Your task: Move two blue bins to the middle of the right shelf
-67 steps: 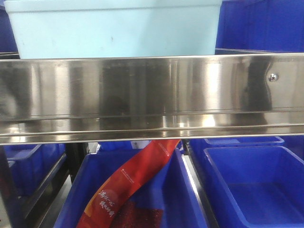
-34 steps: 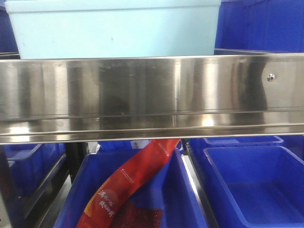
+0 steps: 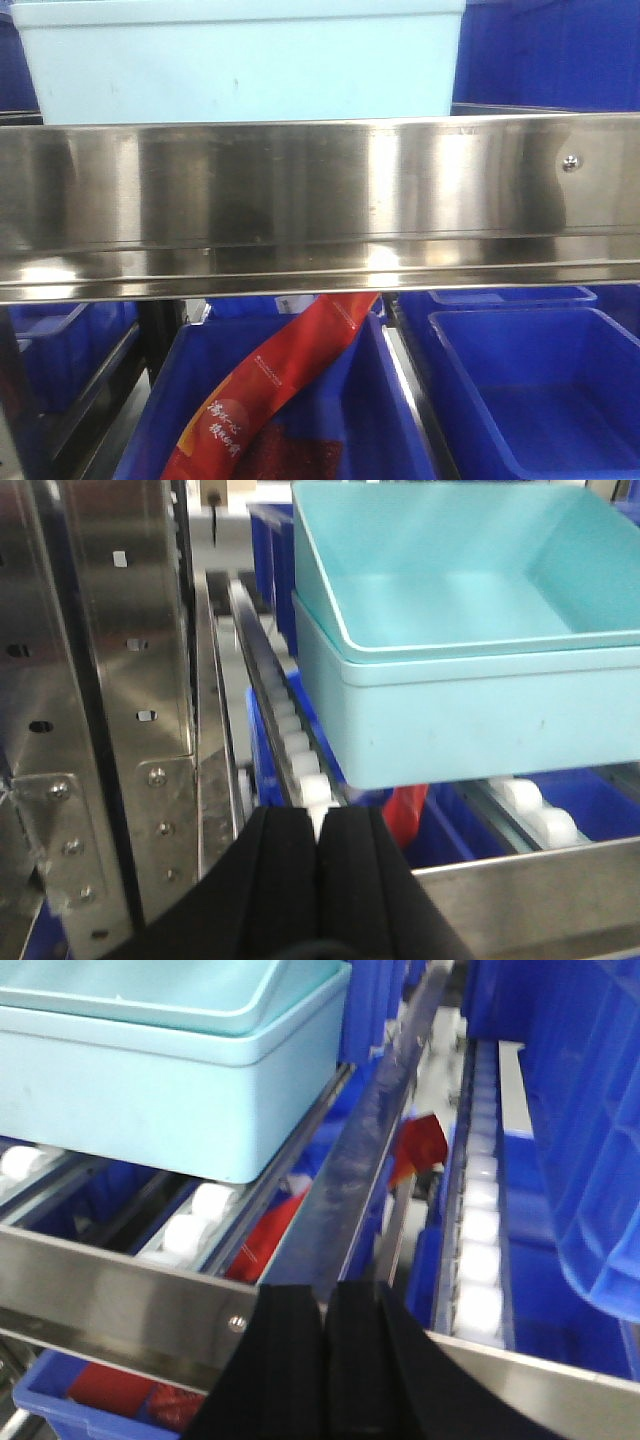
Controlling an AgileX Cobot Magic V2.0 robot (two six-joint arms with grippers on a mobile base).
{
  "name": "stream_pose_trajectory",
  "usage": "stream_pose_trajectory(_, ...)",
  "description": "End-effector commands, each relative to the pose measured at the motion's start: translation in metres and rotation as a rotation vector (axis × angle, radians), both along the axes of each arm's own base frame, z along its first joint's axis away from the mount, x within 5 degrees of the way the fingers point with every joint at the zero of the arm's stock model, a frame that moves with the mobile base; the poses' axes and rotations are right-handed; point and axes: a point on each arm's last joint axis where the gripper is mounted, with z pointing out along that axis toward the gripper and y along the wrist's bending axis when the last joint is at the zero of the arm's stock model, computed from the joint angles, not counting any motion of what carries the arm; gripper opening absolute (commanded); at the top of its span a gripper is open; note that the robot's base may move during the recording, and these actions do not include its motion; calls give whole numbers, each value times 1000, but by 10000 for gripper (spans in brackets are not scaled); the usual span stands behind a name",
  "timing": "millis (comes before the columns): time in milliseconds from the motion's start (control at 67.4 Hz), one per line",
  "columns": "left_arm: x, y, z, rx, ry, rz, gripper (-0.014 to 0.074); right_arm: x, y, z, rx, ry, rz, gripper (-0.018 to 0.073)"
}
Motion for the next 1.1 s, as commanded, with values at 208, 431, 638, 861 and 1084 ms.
stream_pose_trajectory(208,0,0,-41,-48,-145,-2,-111,-33,-16,-36,84,-193,27,-162)
stream_pose_trajectory(431,0,0,-44,-44,-131,-2,-111,-39,-19,-34,107,-237,29,-162)
stream_pose_trajectory(638,0,0,-44,-44,-131,-2,-111,-39,-19,-34,107,-237,29,-162)
stream_pose_trajectory(861,0,0,-44,-44,-131,-2,-111,-39,-19,-34,107,-237,29,-162)
stream_pose_trajectory(1084,0,0,-44,-44,-131,-2,-111,-39,-19,-34,107,-237,29,-162)
